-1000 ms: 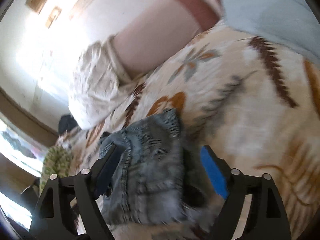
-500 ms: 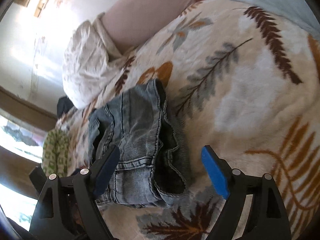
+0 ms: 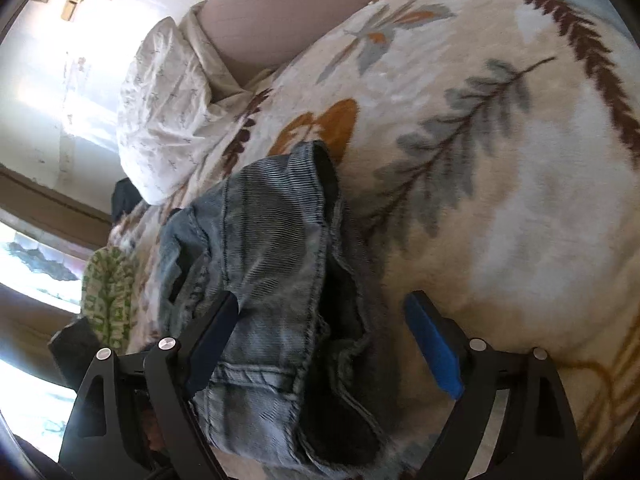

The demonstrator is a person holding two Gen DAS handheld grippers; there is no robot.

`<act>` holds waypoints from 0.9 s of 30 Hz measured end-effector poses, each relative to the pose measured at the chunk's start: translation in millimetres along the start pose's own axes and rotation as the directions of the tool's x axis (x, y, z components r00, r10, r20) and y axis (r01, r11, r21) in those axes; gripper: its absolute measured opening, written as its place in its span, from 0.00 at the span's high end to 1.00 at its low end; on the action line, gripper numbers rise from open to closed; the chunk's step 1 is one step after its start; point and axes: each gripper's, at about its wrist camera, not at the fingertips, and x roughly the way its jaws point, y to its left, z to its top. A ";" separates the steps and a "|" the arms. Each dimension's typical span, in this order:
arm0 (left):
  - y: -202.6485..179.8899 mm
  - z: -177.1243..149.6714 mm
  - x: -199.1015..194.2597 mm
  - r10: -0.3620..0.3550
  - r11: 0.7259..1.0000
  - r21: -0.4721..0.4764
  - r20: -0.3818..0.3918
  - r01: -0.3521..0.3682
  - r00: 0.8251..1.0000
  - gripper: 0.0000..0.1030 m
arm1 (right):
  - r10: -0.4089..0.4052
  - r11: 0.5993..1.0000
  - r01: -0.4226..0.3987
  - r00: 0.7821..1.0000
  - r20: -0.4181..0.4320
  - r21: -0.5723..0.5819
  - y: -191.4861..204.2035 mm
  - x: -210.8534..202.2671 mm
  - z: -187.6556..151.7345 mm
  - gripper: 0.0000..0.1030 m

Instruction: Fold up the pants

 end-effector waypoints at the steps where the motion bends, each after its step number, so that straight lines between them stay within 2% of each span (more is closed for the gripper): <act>1: 1.4 0.2 1.5 -0.009 1.000 -0.019 -0.002 0.009 1.000 0.00 | 0.023 1.000 -0.023 1.000 -0.008 0.007 0.5 1.6 1.3 0.15; 3: 0.8 -0.9 5.4 -0.029 0.999 -0.028 -0.003 0.029 1.000 0.00 | 0.070 0.997 -0.069 0.997 -0.027 0.019 2.0 5.8 1.9 0.15; 7: -4.5 -0.5 10.6 -0.091 0.996 -0.018 -0.013 0.090 0.996 0.00 | 0.070 0.997 -0.071 0.996 -0.050 -0.011 9.7 11.0 -0.9 0.15; 10: -3.4 0.6 9.3 -0.190 0.981 -0.057 -0.041 0.187 0.981 0.00 | 0.113 0.993 -0.114 0.991 -0.073 -0.008 11.9 11.8 -3.3 0.18; 15: 11.6 6.3 1.3 -0.288 0.948 -0.150 -0.031 0.281 0.957 0.00 | 0.093 0.995 -0.095 0.992 -0.082 -0.027 13.5 12.9 -4.9 0.25; 21: 17.4 10.7 -8.8 -0.243 0.960 -0.135 0.020 0.243 0.970 0.00 | 0.084 0.996 -0.087 0.993 -0.078 -0.033 12.9 12.3 -5.9 0.29; 27: 14.9 5.4 8.0 -0.165 0.979 -0.119 0.003 0.164 0.986 0.03 | 0.075 0.996 -0.078 0.995 -0.072 -0.040 14.6 13.7 -6.5 0.29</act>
